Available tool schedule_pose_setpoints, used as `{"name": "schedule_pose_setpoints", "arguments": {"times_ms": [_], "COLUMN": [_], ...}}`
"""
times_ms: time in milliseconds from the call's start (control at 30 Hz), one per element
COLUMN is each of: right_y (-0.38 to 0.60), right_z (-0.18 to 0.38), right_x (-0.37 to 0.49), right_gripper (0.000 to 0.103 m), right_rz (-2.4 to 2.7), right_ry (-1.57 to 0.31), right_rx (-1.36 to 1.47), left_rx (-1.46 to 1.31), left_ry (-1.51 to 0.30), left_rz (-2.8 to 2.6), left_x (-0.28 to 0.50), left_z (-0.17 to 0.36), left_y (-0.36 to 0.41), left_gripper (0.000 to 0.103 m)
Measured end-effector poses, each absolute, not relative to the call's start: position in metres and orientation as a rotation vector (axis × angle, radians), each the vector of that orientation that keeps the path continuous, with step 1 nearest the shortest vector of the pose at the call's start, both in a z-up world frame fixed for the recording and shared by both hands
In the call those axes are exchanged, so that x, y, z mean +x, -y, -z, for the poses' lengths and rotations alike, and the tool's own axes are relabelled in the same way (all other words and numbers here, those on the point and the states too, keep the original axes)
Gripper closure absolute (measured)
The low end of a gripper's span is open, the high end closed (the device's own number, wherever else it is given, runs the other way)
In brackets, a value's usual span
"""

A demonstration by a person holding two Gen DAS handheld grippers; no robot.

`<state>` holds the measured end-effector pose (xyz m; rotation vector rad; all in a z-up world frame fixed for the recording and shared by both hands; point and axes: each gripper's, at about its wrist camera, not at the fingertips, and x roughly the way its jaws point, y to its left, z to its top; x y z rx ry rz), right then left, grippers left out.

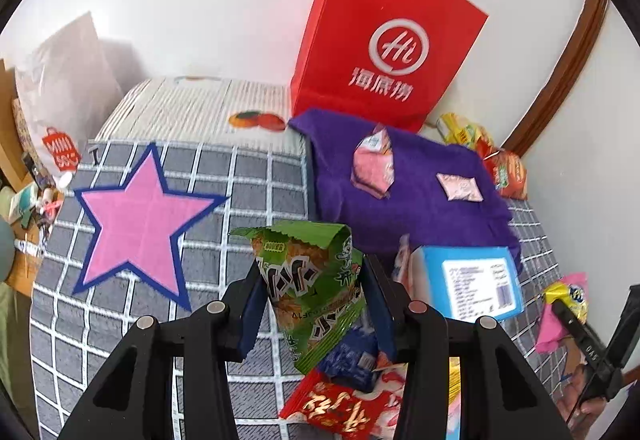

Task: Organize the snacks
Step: 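Carry both bags over the purple towel and lower them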

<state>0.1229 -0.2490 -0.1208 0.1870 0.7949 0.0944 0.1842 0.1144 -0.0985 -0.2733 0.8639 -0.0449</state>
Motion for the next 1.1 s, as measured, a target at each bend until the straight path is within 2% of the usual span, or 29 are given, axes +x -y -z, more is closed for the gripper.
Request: {"name": "schedule_pose_setpoints", "arguments": {"times_ms": [300,500,833,1100], "right_y": [0.234,0.214,0.193,0.198], "right_z": [0.059,0.039,0.048,0.069], "right_x": [0.185,0.241,0.315,0.345], "right_gripper": [0.060,0.060,0.060,0.059], "right_rz": [-0.118,-0.135,-0.195,-0.240], "right_ry": [-0.753,-0.769,-0.863,-0.918], "right_rx": [0.161,0.136,0.165,0.203], "left_rx": [-0.222,-0.193,-0.189,-0.208], "left_ry": [-0.804,-0.764,-0.758,-0.795], "left_rz": [0.080,0.081,0.075,0.076], "left_x": [0.216,0.242,0.283,0.314], "left_z": [0.056,0.031,0.025,0.046], "left_y": [-0.088,-0.073,-0.061,-0.056], "left_gripper": [0.059,0.059,0.059,0.059]}}
